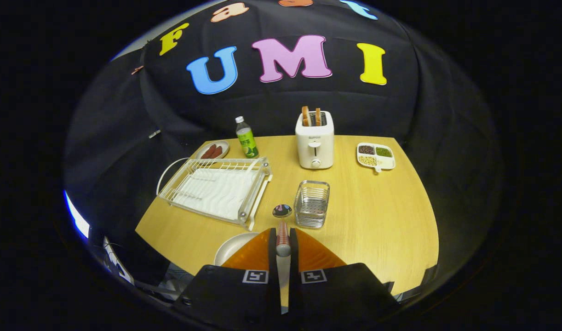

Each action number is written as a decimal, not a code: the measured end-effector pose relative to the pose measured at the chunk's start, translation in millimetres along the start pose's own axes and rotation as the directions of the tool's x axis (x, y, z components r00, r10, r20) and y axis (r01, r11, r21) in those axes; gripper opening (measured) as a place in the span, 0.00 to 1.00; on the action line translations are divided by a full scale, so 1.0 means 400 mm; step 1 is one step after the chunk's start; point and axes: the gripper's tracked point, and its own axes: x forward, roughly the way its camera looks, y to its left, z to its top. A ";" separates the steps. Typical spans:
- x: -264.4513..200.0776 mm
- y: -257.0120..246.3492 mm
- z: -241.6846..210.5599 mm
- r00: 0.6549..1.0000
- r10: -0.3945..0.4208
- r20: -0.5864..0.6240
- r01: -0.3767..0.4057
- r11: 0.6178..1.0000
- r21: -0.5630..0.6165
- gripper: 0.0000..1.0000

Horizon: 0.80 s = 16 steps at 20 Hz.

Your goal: Take the plate from the dish rack, then take the spoon from the basket and place it into the plate.

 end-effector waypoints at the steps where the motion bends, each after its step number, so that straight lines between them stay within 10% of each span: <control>1: -0.010 0.022 -0.023 1.000 0.015 -0.017 -0.015 1.000 -0.006 0.11; 16: 0.060 0.124 -0.299 0.969 0.043 -0.242 -0.029 0.998 0.062 0.12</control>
